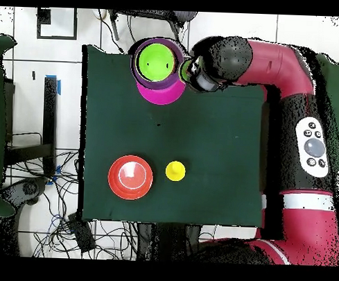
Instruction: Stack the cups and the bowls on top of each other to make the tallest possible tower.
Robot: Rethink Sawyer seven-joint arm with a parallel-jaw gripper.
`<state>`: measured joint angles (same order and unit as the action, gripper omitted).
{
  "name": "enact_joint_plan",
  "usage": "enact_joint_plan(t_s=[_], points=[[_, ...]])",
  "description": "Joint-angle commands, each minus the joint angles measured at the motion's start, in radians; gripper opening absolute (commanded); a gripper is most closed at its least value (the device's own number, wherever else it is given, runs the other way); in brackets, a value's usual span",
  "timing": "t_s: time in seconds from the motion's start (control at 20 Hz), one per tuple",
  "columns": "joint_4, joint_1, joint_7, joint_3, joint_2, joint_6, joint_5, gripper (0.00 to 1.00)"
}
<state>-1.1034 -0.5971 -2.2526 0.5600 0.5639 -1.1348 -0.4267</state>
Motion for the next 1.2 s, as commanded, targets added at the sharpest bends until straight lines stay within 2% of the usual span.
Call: enact_joint_plan(t_s=[0.05, 0.3, 0.7, 1.2], points=[[0.026, 0.002, 0.224, -0.008, -0.043, -0.056, -0.044, 0.0], [0.058, 0.018, 0.228, -0.006, 0.009, -0.152, -0.034, 0.0], [0.192, 0.059, 0.241, 0.009, 0.006, -0.291, -0.047, 0.0], [0.245, 0.093, 0.235, 0.01, 0.012, -0.339, -0.051, 0.0]])
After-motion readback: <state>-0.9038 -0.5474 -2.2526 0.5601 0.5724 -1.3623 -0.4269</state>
